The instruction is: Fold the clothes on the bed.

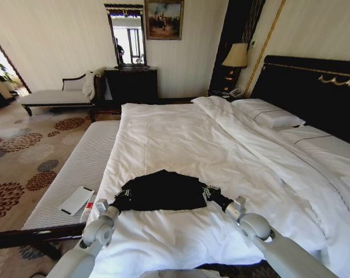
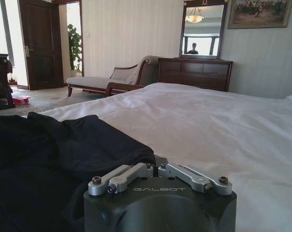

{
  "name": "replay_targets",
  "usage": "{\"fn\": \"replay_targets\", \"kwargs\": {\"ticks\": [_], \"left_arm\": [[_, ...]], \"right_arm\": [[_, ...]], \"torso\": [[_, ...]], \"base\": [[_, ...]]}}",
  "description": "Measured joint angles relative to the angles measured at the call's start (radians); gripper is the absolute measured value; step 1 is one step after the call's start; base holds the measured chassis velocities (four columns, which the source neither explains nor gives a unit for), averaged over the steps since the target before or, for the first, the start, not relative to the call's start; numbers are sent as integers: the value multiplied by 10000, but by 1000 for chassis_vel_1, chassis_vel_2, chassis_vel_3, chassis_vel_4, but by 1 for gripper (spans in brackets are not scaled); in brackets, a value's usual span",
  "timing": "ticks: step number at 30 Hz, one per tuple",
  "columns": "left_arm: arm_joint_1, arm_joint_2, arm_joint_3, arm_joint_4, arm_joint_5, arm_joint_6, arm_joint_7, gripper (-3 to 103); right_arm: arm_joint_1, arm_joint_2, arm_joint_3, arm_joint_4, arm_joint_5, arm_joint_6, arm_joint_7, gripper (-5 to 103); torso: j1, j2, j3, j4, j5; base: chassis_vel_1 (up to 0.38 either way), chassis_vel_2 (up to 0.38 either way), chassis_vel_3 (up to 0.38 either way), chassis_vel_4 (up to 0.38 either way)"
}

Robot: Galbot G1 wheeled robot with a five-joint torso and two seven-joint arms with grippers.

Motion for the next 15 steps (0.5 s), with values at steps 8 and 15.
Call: {"fn": "replay_targets", "kwargs": {"ticks": [8, 15], "left_arm": [[-66, -65, 76, 84, 106, 1, 35, 40], [-228, -140, 147, 341, 123, -28, 98, 55]], "right_arm": [[40, -11, -16, 12, 23, 1, -1, 0], [-87, -21, 112, 67, 66, 1, -3, 0]], "torso": [[0, 0, 0, -1, 0], [0, 0, 0, -1, 0]], "base": [[0, 0, 0, 0], [0, 0, 0, 0]]}}
